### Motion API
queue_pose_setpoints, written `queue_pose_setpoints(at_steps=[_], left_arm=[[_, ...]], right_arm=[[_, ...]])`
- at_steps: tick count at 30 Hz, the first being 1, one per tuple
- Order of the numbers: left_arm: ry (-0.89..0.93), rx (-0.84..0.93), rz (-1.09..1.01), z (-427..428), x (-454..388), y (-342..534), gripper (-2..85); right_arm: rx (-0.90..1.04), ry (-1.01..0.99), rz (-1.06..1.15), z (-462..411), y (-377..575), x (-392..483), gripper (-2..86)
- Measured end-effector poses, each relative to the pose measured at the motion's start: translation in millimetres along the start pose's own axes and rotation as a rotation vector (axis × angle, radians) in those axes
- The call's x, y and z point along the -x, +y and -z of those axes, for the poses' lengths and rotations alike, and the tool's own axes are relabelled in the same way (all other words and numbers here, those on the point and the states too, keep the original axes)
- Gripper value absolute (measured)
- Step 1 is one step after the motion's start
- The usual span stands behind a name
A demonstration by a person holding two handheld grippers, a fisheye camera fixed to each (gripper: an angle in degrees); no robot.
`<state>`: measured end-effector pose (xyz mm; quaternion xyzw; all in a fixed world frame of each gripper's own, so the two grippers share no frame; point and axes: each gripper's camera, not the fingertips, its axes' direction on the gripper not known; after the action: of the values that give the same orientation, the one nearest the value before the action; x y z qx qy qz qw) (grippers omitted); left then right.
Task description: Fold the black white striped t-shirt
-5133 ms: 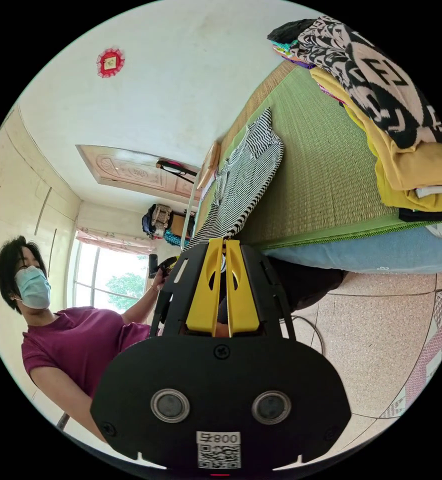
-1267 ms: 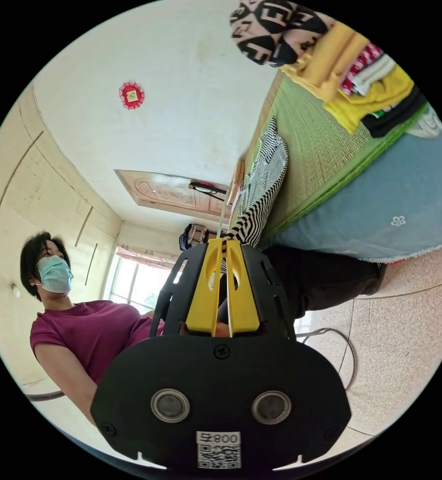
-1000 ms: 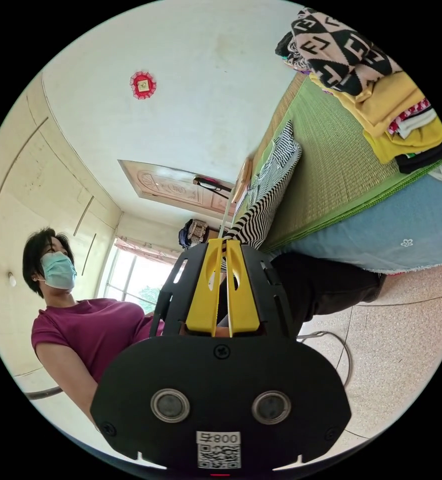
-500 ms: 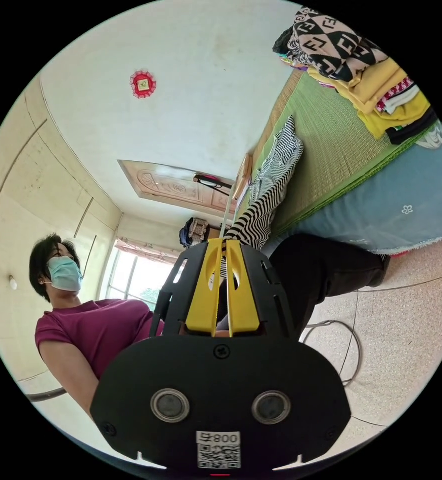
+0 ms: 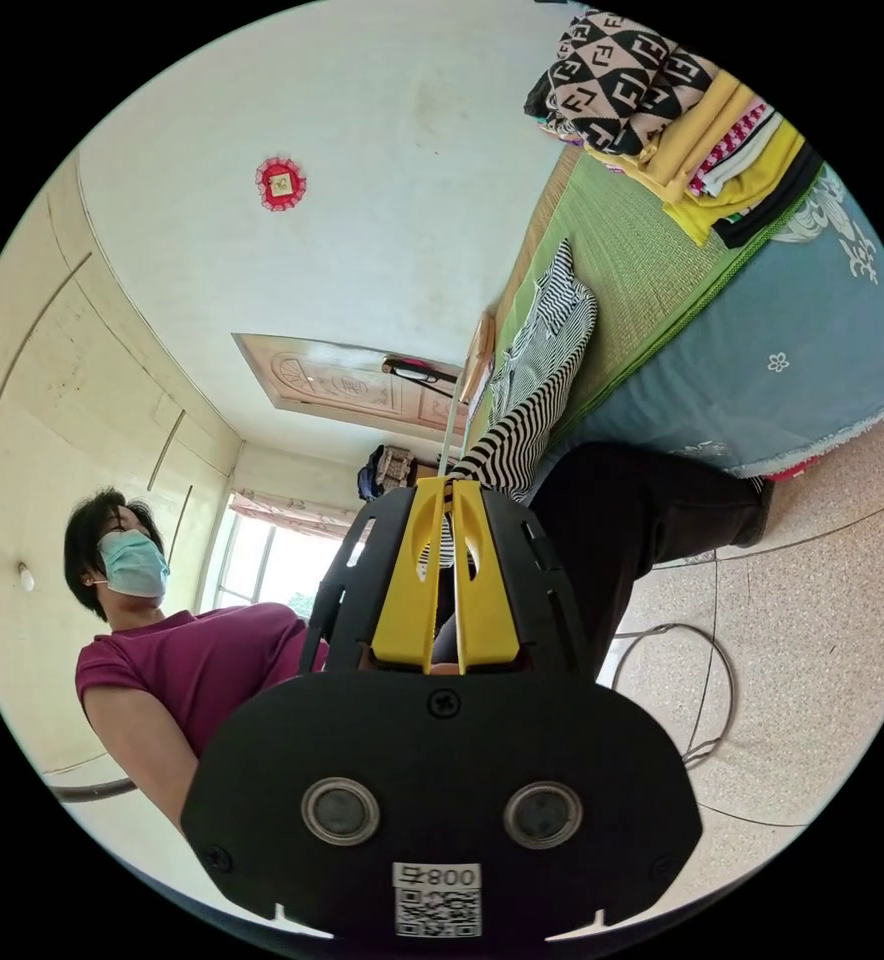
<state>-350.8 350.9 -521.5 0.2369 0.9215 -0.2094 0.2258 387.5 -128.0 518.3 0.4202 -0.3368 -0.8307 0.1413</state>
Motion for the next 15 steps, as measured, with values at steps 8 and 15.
queue_pose_setpoints(at_steps=[8,15], left_arm=[[0.052,-0.008,-0.041,22,-23,30,0.2],[0.094,-0.025,-0.070,40,-43,54,0.3]], right_arm=[[-0.018,-0.025,0.057,8,19,28,1.0],[-0.024,-0.040,0.125,16,34,59,1.1]])
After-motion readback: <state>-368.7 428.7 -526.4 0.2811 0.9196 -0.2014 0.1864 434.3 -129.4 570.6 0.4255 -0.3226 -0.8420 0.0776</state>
